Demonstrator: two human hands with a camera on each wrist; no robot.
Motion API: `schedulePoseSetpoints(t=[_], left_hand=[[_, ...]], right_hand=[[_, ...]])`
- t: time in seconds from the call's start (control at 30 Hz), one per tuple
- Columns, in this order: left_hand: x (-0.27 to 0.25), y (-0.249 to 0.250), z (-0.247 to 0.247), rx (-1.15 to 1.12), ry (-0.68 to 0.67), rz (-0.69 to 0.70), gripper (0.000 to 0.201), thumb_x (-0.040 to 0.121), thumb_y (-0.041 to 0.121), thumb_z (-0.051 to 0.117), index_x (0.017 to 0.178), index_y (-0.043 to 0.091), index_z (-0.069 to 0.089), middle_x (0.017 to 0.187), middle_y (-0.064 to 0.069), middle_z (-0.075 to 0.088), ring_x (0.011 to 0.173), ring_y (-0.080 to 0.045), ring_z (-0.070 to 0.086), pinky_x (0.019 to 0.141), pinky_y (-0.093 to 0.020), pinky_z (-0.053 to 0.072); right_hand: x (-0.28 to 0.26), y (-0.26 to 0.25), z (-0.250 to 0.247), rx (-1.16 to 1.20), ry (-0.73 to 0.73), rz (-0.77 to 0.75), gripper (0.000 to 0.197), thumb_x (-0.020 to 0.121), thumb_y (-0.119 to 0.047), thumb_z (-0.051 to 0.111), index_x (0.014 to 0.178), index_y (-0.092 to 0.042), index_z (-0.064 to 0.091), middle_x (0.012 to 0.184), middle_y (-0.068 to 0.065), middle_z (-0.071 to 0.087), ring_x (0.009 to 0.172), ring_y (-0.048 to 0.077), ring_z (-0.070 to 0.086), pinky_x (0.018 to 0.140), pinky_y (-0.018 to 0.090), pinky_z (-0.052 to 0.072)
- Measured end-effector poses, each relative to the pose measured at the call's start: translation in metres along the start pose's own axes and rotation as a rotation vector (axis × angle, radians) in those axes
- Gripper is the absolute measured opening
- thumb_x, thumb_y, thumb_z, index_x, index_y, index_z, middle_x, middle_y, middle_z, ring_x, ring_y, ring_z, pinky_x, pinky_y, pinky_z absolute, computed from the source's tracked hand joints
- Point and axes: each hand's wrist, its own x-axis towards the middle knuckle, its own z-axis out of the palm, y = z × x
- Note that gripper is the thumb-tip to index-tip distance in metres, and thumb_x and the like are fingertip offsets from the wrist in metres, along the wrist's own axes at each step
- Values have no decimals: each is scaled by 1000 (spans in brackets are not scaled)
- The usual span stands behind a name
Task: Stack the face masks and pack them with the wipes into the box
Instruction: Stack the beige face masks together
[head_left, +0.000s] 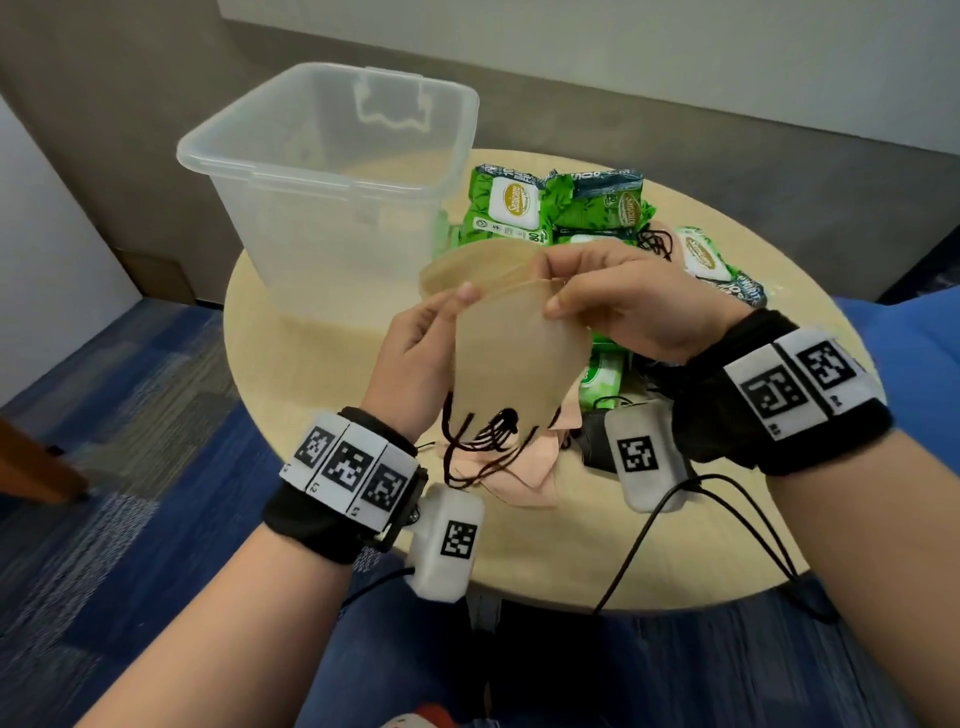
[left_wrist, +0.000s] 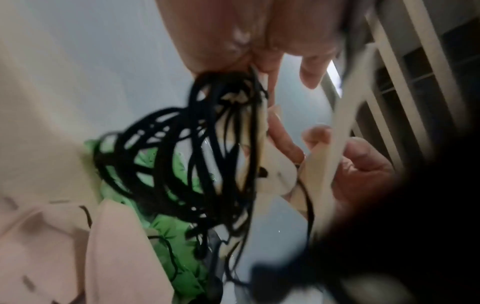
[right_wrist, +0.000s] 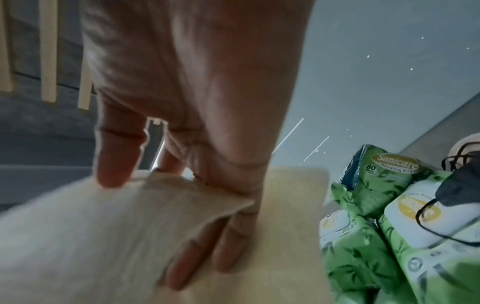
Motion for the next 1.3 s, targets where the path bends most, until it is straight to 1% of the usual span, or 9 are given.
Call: schedulePoseSetpoints(t=[0.07,0.13,0.33,0.53,0.63,0.73,0.97,1.13,1.3], left_hand=[[2,-1,-3,-83,19,-34,30,87,36,48,82,17,71,75,3,72,73,-8,64,65,-19,50],[2,-1,-4,-113,42,-61,15,84,27,62,81,15,71,75,2,72,71,-9,65,65,-20,51],[3,-6,-6,57,83,-33,20,82,-3,61,82,16,68,65,10,69,60,-3,61,57,-16,50],[4,-4,-5,28,81,-38,21,93,0,49,87,9,67,69,8,69,66,-7,61,64,-18,50],[4,-4,-4,3,87,-38,20,94,3,48,90,7,67,71,8,69,70,-8,61,69,-20,50],[4,-3,-4,-29,75,-25,21,95,1,46,93,5,66,71,9,70,72,-6,63,70,-19,51],[0,3,-2,-79,69,-40,29,98,12,42,82,10,66,59,8,67,54,-1,59,53,-13,46],[-3,5,-4,-59,51,-88,23,77,29,68,90,10,64,65,6,64,43,-4,50,38,-14,35],[-3,0,0,24,-29,-62,28,73,17,70,100,15,65,89,4,71,81,-8,67,67,-20,53]], right_hand=[[0,3,-1,12,-57,-14,8,62,-6,53,68,-10,51,89,33,60,79,24,54,67,27,43],[0,4,-2,44,-67,-27,9,62,-4,51,65,-12,54,105,32,60,93,26,56,75,28,46],[0,5,-12,-290,159,4,9,75,-7,58,72,-13,52,64,-3,56,59,6,51,56,17,41],[6,4,-8,-571,375,-97,12,80,-18,62,74,-23,52,74,3,54,70,15,48,67,32,41],[5,5,-4,-642,401,-130,15,85,-12,60,96,-20,54,67,0,50,58,5,42,60,30,35],[3,7,1,-720,393,-117,30,85,-17,63,114,-20,56,79,-7,50,71,4,45,66,22,34],[7,8,2,-831,446,-117,19,78,-24,73,93,-18,63,83,-3,43,83,13,40,62,16,29],[4,2,-5,-711,417,-94,13,77,-16,74,76,-18,61,76,-2,55,73,9,49,67,22,37],[-2,-7,-3,-340,225,-75,17,79,-1,69,78,-16,61,76,2,64,66,6,58,62,16,48]])
